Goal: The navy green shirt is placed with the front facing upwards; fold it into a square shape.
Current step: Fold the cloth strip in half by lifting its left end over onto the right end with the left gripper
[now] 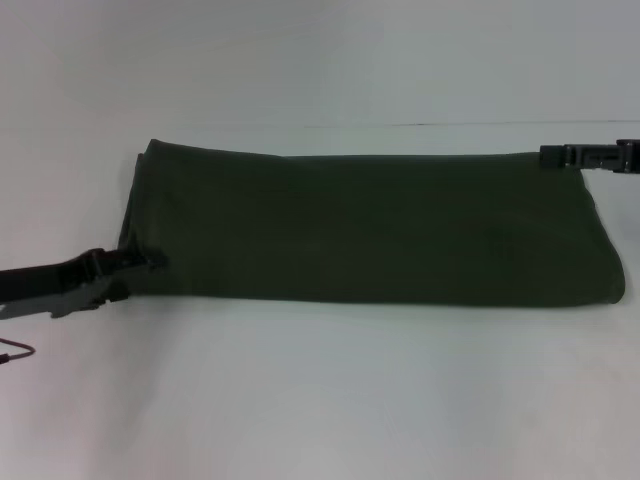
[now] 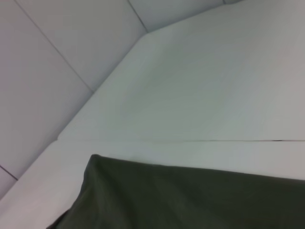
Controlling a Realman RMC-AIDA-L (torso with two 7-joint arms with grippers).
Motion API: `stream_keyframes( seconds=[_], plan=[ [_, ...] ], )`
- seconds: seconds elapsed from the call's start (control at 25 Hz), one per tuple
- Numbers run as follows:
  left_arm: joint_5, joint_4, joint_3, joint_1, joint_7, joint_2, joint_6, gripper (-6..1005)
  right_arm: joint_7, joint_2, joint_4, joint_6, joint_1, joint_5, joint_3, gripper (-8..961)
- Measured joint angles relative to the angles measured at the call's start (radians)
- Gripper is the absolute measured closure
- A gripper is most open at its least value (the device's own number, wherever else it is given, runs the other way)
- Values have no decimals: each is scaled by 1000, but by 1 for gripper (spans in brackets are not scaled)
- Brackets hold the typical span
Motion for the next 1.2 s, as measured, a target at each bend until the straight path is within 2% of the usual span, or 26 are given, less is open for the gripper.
stream_keyframes(
  seconds=[0.2,0.84,1.2],
  plan=[
    [2,-22,3,1,1,1,-16,108,-16,0,2,-20,-1,0,-6,36],
    [52,-27,5,-6,2,4,-54,108,-127,-2,-6,-212,-9,0,-26,37],
    [54,-55,29,-17,1,2,-95,109,-127,-2,-7,-209,-14,0,-11,37]
  ],
)
